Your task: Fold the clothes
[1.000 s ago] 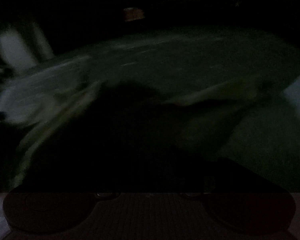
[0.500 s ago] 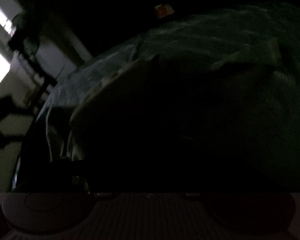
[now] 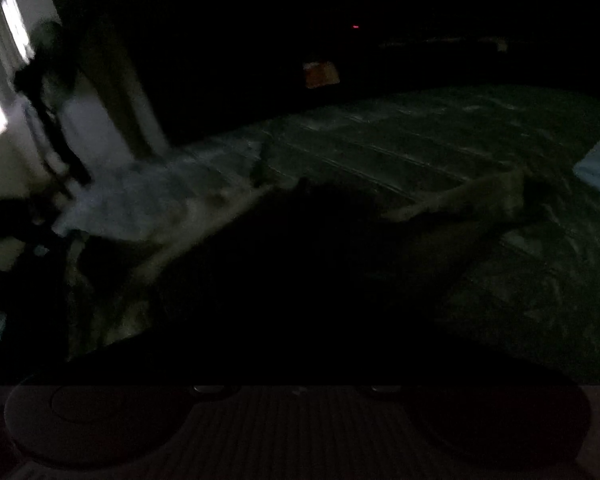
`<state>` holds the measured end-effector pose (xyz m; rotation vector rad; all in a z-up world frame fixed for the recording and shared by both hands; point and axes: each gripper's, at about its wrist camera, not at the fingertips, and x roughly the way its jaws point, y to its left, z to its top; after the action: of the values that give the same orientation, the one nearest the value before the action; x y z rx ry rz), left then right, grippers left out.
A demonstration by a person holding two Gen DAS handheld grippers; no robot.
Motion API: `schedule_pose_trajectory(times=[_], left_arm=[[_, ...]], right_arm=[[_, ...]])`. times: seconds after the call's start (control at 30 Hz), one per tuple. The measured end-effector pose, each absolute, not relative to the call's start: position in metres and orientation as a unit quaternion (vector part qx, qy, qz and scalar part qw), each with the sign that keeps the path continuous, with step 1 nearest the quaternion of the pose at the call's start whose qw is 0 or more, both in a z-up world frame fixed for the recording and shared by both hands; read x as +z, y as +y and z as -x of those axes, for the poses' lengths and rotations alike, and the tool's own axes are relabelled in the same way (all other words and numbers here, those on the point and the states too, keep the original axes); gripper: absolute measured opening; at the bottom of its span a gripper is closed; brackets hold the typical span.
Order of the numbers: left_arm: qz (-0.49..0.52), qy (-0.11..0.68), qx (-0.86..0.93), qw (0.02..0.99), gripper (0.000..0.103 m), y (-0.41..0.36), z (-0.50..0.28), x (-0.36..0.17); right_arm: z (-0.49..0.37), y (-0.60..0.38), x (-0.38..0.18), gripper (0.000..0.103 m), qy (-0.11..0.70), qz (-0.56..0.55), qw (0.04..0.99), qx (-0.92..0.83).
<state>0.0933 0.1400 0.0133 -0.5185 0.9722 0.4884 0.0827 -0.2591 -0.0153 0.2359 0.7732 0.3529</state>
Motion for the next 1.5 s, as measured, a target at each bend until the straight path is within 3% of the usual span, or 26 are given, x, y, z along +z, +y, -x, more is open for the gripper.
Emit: schedule_pose_trajectory(times=[0.23, 0.47, 0.53, 0.6, 0.63, 0.67, 0.87, 1.0, 1.13, 1.23, 1.3, 1.33, 1.4, 1.47, 1.5], left_arm=[[0.240, 0.459, 0.225, 0.826, 0.102, 0.135, -0.095, 0.013], [0.229, 0.466, 0.215, 0.827, 0.102, 0.128, -0.099, 0.009], [0.231, 0.466, 0.215, 0.827, 0.102, 0.128, -0.099, 0.010], [0.232, 0.465, 0.213, 0.827, 0.102, 0.128, -0.098, 0.010], [0.232, 0.465, 0.212, 0.828, 0.102, 0.127, -0.098, 0.010], [0.230, 0.465, 0.211, 0.828, 0.102, 0.126, -0.098, 0.011], [0.232, 0.467, 0.211, 0.827, 0.102, 0.125, -0.098, 0.010], [0.230, 0.467, 0.206, 0.829, 0.102, 0.123, -0.098, 0.012], [0.230, 0.467, 0.203, 0.829, 0.102, 0.124, -0.097, 0.012], [0.233, 0.466, 0.203, 0.829, 0.102, 0.126, -0.097, 0.012], [0.235, 0.464, 0.203, 0.830, 0.102, 0.127, -0.096, 0.013], [0.236, 0.463, 0.204, 0.830, 0.102, 0.128, -0.096, 0.014], [0.239, 0.461, 0.206, 0.829, 0.102, 0.130, -0.096, 0.014], [0.241, 0.460, 0.208, 0.829, 0.102, 0.132, -0.097, 0.014], [0.241, 0.460, 0.208, 0.829, 0.102, 0.132, -0.097, 0.014]], right_arm=[[-0.055, -0.226, -0.025, 0.041, 0.414, 0.044, 0.876, 0.244], [-0.067, -0.199, -0.042, 0.043, 0.387, 0.094, 0.883, 0.247], [-0.072, -0.196, -0.043, 0.051, 0.385, 0.094, 0.883, 0.250], [-0.075, -0.196, -0.044, 0.052, 0.386, 0.090, 0.884, 0.249], [-0.077, -0.197, -0.045, 0.034, 0.393, 0.076, 0.881, 0.251], [-0.079, -0.199, -0.045, 0.006, 0.400, 0.062, 0.879, 0.252], [-0.070, -0.207, -0.014, 0.005, 0.356, 0.072, 0.905, 0.223], [-0.054, -0.210, 0.026, 0.005, 0.299, 0.144, 0.926, 0.180], [-0.047, -0.219, 0.036, 0.005, 0.309, 0.206, 0.923, 0.102], [-0.052, -0.227, 0.007, 0.013, 0.367, 0.305, 0.879, 0.024], [-0.051, -0.239, -0.002, 0.012, 0.393, 0.307, 0.867, 0.015], [-0.045, -0.241, 0.005, 0.016, 0.377, 0.295, 0.878, 0.016], [-0.030, -0.238, 0.023, 0.035, 0.331, 0.287, 0.899, 0.025], [-0.016, -0.223, 0.035, 0.074, 0.295, 0.279, 0.910, 0.084], [-0.012, -0.213, 0.038, 0.076, 0.289, 0.270, 0.909, 0.132]])
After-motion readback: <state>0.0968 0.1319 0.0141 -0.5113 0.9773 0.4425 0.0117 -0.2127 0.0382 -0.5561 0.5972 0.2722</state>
